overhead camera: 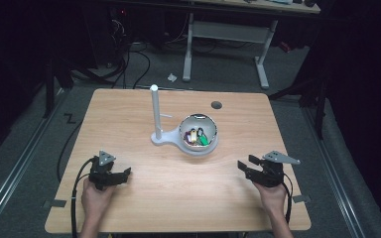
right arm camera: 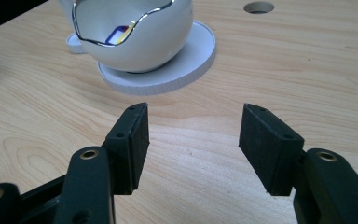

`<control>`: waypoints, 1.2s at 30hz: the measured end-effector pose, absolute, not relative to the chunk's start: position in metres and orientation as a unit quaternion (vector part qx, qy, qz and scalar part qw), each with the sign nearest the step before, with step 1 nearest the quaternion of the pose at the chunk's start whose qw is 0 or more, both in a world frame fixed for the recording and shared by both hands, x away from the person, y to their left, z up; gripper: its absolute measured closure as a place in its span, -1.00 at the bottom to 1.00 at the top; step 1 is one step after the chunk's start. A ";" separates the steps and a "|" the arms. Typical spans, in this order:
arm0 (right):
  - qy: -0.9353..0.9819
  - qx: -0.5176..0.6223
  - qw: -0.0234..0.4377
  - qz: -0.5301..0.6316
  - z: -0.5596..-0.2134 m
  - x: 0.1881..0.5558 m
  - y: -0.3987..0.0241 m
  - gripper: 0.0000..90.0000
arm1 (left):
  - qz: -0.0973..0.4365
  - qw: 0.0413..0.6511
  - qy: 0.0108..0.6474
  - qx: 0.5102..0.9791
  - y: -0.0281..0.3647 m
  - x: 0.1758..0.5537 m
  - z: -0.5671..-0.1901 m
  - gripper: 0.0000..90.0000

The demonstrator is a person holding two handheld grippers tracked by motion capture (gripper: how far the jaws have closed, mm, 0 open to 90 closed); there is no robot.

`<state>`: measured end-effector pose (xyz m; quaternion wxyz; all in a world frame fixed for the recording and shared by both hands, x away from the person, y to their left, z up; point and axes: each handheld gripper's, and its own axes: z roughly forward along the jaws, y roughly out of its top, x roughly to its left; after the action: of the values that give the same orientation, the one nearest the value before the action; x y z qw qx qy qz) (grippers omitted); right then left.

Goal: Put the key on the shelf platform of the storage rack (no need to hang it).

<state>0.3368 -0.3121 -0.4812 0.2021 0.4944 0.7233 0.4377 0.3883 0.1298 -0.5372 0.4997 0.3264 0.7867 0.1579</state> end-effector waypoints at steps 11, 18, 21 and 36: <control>0.726 0.504 0.194 0.426 -0.501 0.344 -0.307 -0.05 | 0.159 0.500 0.785 0.329 0.130 0.388 -0.537 -0.59; 0.722 0.513 0.201 0.419 -0.509 0.348 -0.304 -0.04 | 0.159 0.500 0.785 0.329 0.130 0.388 -0.537 -0.59; 0.721 0.516 0.210 0.412 -0.513 0.351 -0.302 -0.04 | 0.158 0.499 0.787 0.326 0.130 0.388 -0.537 -0.59; 0.736 0.515 0.237 0.370 -0.525 0.360 -0.293 -0.02 | 0.160 0.500 0.785 0.328 0.130 0.388 -0.537 -0.59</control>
<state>0.3603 -0.2928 -0.5252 0.2374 0.5151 0.7356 0.3704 0.3884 0.1299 -0.5373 0.5001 0.3278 0.7855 0.1597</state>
